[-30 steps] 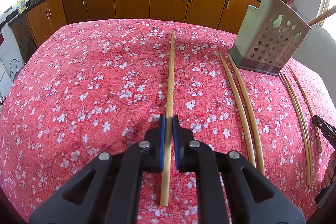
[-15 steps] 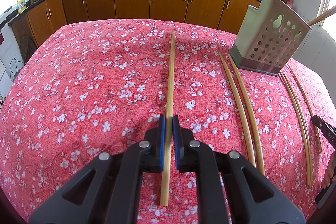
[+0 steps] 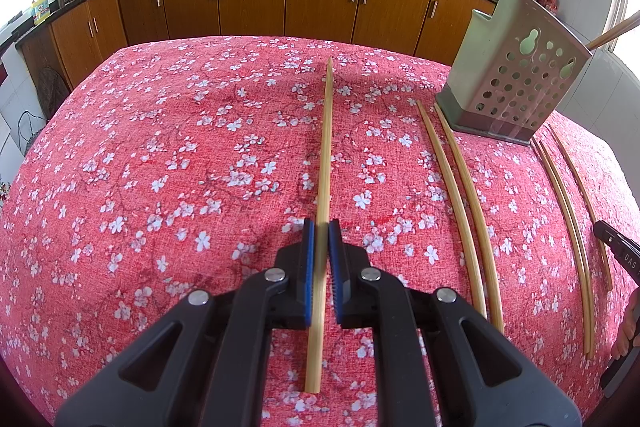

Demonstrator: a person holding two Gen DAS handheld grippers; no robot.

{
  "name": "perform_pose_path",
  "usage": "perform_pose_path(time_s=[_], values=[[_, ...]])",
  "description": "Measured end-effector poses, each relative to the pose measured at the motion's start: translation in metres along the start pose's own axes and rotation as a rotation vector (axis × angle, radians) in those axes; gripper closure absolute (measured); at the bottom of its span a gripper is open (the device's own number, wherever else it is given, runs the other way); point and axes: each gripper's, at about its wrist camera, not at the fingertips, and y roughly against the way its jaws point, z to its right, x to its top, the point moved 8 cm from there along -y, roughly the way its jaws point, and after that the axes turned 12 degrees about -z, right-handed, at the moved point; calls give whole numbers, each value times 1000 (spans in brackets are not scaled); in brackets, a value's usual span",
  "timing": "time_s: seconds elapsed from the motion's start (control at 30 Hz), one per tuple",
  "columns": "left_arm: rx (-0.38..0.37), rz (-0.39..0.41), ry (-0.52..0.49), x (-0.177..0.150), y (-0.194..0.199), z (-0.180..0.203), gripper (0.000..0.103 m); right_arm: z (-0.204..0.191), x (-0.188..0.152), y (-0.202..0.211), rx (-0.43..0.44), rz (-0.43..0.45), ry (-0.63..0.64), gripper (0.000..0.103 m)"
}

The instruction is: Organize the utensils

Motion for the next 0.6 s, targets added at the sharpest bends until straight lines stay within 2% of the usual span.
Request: perform_pose_path(time_s=[0.6], values=[[-4,0,3,0,1,1,92,1,1,1,0,0,-1,94]])
